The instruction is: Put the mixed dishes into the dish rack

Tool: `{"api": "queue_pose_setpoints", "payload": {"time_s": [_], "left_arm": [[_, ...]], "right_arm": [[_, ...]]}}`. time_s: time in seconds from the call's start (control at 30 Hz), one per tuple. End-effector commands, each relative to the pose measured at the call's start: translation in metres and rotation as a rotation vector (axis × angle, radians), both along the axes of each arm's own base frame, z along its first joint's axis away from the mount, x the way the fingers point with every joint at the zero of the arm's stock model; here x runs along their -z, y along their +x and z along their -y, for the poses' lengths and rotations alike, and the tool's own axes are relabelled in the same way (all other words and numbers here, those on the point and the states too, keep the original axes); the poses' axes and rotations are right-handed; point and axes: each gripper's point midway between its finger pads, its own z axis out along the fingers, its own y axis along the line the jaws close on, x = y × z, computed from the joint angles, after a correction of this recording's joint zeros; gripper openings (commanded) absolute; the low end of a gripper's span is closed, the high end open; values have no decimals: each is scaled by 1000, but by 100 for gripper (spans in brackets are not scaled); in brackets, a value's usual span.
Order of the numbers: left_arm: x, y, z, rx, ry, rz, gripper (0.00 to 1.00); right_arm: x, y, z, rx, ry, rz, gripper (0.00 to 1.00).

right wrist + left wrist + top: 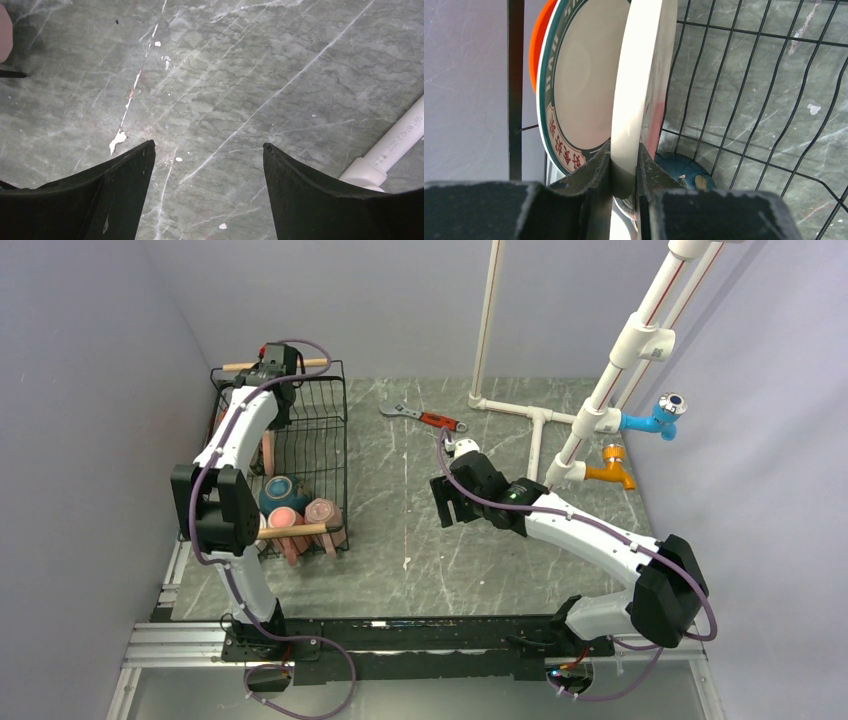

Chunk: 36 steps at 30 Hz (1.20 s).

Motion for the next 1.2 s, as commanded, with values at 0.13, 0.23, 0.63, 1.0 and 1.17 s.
{"api": "queue_pose_setpoints", "payload": {"time_s": [0.13,0.23,0.63,1.0,1.17], "left_arm": [[-15,-12,-23,-83,6,0,8],[-16,-14,-25,-89,6,-3,16],[-30,-28,-38,-127,52,-2,50],[-55,-37,-38,-128,40,37,68],[-66,-40,-32,-113,-1,68,73]], "right_arm": [[-15,5,-5,-7,48,31,82],[-15,5,-5,-7,54,32,82],[-17,3,-5,-6,72,33,84],[-20,2,-6,-12,90,38,87],[-22,2,-6,-8,97,42,89]]}}
